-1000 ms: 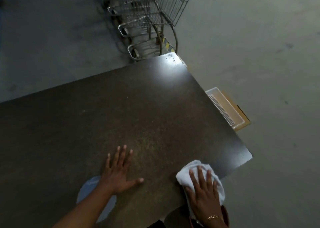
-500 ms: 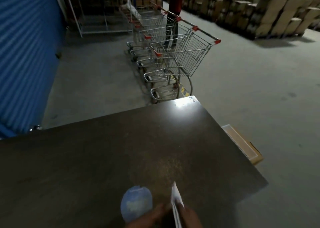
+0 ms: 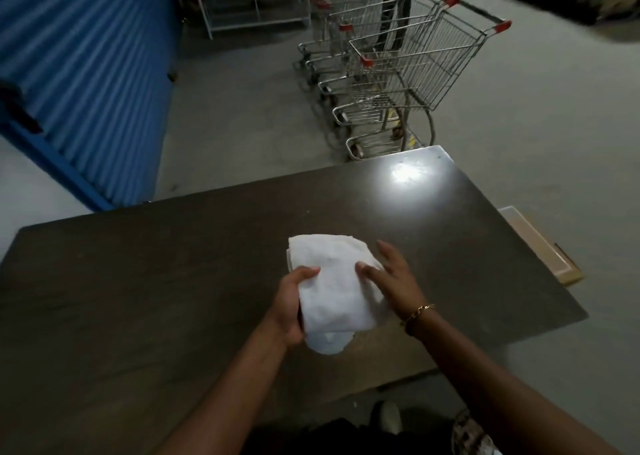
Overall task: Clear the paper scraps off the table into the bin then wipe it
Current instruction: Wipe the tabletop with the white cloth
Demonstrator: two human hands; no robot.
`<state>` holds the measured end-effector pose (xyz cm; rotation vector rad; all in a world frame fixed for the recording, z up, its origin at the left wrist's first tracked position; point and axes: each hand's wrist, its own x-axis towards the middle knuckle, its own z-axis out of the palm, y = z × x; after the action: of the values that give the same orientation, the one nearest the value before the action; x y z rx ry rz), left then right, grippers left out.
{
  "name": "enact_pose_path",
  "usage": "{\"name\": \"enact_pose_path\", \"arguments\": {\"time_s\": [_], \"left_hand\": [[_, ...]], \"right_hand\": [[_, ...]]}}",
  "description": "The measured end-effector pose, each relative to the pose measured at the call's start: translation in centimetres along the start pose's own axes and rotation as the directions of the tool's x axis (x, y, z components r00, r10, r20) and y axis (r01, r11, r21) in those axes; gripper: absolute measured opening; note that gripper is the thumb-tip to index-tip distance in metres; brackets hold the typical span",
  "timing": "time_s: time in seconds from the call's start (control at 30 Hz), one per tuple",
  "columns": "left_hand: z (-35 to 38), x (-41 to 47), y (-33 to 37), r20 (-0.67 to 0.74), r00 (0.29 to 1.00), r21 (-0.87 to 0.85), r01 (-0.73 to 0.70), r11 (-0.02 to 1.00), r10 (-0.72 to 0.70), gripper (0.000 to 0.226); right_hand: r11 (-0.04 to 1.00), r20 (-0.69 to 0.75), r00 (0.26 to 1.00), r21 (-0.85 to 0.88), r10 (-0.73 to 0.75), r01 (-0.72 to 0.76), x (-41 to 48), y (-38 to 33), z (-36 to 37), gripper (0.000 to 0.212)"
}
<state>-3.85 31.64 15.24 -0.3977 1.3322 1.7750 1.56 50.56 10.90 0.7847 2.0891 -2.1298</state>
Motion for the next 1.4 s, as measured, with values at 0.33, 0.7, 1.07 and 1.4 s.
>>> {"name": "enact_pose_path", "arguments": {"time_s": [0.33,0.7,1.07,1.4], "left_hand": [[0.5,0.4,0.2,-0.139,0.956,0.057,-0.254,0.966,0.259,0.073],[2.6,0.8,-1.3,-0.066,0.864,0.244,-0.472,0.847,0.5,0.07],[2.8,2.1,-0.9,-0.081,0.732,0.738,-0.412,0.535,0.676,0.064],[3.1,4.0,1.5,0.024,0.852,0.703,-0.386,0.597,0.523,0.028]], "right_hand": [[0.997,0.088,0.995,0.062,-0.047,0.042,2.7,-3.9,-3.3,0.059],[0.964,0.455,0.879,-0.136,-0.142,0.226,4.6,-5.5,-7.3,0.059],[0.705,0.392,0.854,-0.494,-0.341,0.509,5.4,-5.6,-8.1,0.061],[0.477,0.515,0.849,-0.721,-0.117,0.503,4.4,-6.0,-7.6,0.075]]}}
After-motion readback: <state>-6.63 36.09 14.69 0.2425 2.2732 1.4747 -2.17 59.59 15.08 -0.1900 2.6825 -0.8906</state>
